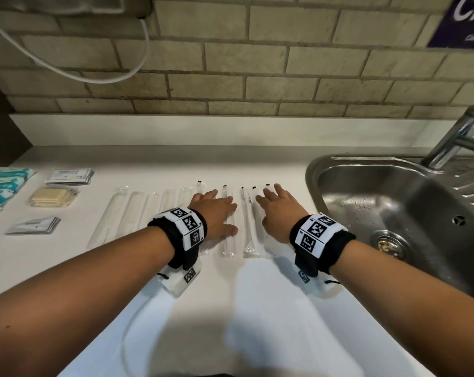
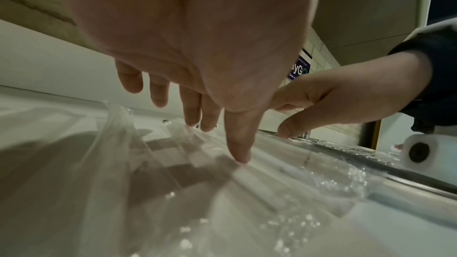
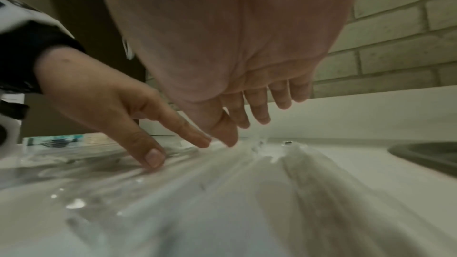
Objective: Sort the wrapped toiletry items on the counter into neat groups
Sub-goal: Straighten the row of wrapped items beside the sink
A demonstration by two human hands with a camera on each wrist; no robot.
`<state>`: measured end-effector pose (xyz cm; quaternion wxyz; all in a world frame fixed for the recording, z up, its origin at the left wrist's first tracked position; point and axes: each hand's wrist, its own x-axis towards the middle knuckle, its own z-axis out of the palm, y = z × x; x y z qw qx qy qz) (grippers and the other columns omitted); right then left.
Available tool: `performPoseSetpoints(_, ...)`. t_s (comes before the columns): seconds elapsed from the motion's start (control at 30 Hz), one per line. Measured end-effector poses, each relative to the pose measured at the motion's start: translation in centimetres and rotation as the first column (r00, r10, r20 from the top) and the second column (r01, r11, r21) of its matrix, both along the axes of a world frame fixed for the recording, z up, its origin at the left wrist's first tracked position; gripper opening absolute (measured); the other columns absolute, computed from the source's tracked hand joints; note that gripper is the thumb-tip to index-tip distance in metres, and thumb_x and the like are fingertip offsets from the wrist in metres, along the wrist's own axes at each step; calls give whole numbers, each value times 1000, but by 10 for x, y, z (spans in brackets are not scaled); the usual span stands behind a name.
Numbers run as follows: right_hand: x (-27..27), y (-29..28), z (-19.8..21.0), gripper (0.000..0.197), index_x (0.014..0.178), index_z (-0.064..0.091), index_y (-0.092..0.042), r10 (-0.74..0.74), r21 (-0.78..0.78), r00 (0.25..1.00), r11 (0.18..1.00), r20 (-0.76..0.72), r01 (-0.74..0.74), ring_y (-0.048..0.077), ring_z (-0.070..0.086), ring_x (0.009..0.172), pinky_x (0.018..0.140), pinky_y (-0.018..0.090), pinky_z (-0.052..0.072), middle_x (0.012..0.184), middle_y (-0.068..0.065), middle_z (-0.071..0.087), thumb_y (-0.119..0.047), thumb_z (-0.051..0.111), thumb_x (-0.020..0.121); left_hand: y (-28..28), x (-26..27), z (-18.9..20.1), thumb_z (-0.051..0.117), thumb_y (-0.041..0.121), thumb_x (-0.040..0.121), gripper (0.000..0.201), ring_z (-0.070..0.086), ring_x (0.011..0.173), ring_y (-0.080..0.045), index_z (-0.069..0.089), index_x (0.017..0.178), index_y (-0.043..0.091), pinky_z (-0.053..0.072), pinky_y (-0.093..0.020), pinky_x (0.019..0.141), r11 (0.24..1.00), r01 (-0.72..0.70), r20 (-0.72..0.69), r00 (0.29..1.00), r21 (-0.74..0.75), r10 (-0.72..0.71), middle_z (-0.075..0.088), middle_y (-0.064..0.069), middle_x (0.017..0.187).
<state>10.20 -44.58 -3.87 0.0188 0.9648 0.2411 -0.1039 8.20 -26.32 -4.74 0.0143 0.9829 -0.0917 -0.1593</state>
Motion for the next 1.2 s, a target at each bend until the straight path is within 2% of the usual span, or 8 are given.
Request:
performPoseSetpoints(0.13,-9,6,7,58,153,22,-19,130,57,991,990,9,-130,28,2,151,123,43,5,162,4,15,-27,39,98,3,-4,2,44,66,87,76,-1,150,-24,22,151,33,3,-45,117,1000,11,20,1000,20,-11,10,10,162)
performPoseSetpoints(0.2,-11,6,6,57,148,34,-19,190,-42,982,981,-18,-190,27,12,149,122,44,6,158,3,28,-37,43,95,6,-9,5,43,67,87,79,-3,150,-24,20,153,31,1,-46,118,998,44,-7,999,50,-44,8,11,162)
performPoseSetpoints(0.27,-12,8,4,55,136,50,-18,196,-169,979,965,-52,-202,28,31,140,119,44,14,142,3,50,-47,50,89,9,-16,6,40,68,87,80,-5,150,-25,17,153,30,-2,-48,118,992,81,-48,996,99,-77,7,11,162)
performPoseSetpoints(0.33,-10,10,2,53,126,57,-16,202,-202,977,957,-62,-210,25,40,130,116,42,20,128,1,58,-50,54,85,10,-19,6,38,68,88,79,-5,150,-25,16,154,28,-3,-49,118,989,84,-58,995,120,-77,7,10,162)
performPoseSetpoints(0.5,-5,23,2,62,138,48,-12,225,-213,973,949,-59,-232,29,13,148,122,46,3,149,5,41,-48,53,87,12,-17,7,38,66,89,77,-4,150,-26,18,153,27,-3,-49,117,987,61,-52,997,152,-54,10,9,162)
performPoseSetpoints(0.67,-6,29,4,67,145,36,-13,223,-157,972,960,-70,-232,28,16,147,122,44,5,151,6,38,-44,54,89,18,-15,7,37,66,90,77,-4,150,-27,18,153,26,-2,-50,117,987,58,-69,996,152,-48,8,9,163)
performPoseSetpoints(0.9,-4,31,0,59,138,46,-15,215,-131,973,965,-87,-226,26,33,137,120,42,13,140,4,52,-47,51,89,17,-15,9,38,65,90,76,-4,150,-27,22,152,25,-2,-51,117,985,72,-72,996,156,-61,10,8,163)
performPoseSetpoints(1.2,-8,28,-1,61,141,42,-12,237,-119,970,963,-53,-242,26,38,133,117,39,20,143,7,48,-42,53,89,18,-17,9,41,65,88,77,-3,150,-24,21,152,27,-4,-50,117,990,44,-62,997,133,-36,11,9,162)
